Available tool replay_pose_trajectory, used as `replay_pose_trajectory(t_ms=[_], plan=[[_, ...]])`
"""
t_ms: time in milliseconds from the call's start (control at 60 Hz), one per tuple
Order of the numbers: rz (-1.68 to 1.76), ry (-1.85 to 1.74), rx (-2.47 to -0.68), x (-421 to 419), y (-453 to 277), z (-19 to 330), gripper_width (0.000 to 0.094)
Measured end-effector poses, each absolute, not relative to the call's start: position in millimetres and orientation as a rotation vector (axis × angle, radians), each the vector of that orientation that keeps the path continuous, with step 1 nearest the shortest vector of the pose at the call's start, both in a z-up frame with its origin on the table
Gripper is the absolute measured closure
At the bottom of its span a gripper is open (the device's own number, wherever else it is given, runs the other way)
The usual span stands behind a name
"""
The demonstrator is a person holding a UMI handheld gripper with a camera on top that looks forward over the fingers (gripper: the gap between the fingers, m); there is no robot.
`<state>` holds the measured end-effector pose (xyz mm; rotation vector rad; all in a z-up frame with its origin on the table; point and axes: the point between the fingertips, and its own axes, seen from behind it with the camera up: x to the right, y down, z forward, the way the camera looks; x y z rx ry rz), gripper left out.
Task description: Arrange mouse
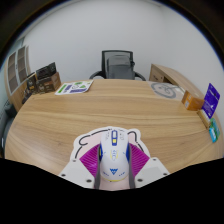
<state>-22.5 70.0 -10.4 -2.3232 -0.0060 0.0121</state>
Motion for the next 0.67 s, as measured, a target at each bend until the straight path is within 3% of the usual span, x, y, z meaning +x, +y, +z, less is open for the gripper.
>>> replay_pose_trajectory(t_ms=[117,183,233,383,667], plan=[[0.034,-0.022,-2.375,-24.6,65.6,-10.8,0.0369],[0.037,-0.034,-2.388,-23.2,56.1,-3.4,0.0076],[0.032,-0.046,-2.360,-23.6,47.2,11.1,0.0115],[0.101,0.001,-2.307,-27.0,-9.6,55.0,0.0102],[0.287,0.016,-2.221,-6.7,-187.6,121.0,0.0099]])
